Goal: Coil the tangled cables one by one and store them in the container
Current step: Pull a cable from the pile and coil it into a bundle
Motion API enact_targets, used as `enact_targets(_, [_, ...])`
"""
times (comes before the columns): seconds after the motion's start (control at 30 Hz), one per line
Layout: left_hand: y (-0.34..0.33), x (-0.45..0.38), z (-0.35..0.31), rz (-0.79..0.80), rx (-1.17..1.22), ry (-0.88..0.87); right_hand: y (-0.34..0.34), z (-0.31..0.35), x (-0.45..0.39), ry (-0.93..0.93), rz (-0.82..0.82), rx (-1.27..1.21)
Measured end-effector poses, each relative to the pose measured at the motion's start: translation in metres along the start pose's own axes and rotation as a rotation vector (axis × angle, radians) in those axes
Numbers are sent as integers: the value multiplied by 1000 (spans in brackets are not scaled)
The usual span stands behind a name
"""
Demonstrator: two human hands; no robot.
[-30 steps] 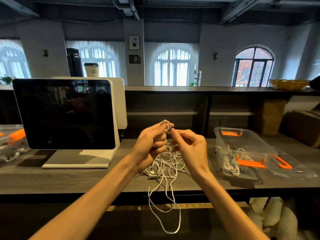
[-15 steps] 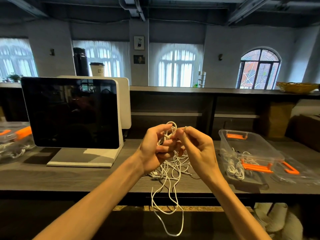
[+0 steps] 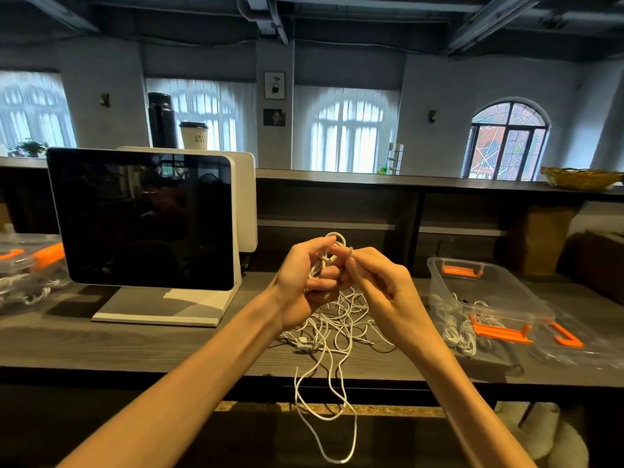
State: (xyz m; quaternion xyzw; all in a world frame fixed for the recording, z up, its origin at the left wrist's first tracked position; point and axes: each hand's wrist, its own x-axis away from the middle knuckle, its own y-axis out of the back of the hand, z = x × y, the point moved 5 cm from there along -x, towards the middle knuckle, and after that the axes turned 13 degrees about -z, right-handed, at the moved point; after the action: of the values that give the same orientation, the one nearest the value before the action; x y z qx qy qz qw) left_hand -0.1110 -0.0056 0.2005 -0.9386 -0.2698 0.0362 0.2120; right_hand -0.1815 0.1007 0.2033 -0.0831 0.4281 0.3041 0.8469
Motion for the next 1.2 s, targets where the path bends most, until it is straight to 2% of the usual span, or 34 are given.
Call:
enact_targets(0.13, [-4,4,1,24,-71,-15,11,5,-3,-187,-203,-233])
enact_targets(0.2, [-3,4,0,23,-75,-22,12,5,-4,-266,-200,-292])
enact_targets(0.33, [2,0,9,12,-94,10,9,3,-4,-404,-145,-239])
enact_targets(0.6, [-2,-2,11,-13,-4,18,8,-4,-7,-608,-258,-251])
enact_targets(0.73, [-3,-2,10,6,-14,-15,4,-4,-8,-584,-276,-152])
enact_targets(0.9, [2,-4,9,37,-125,-73,5,4,-9,-446,-326,-46])
enact_targets(1.03, [8,-6,14,2,-121,-53,7,8,-9,-255,-343,172])
enact_targets(1.13, [7,-4,15,80,-86,-39,14,3,-11,-208,-332,280])
enact_targets(1.2, [6,0,13,158,-53,-4,16,1,-14,-194,-235,221])
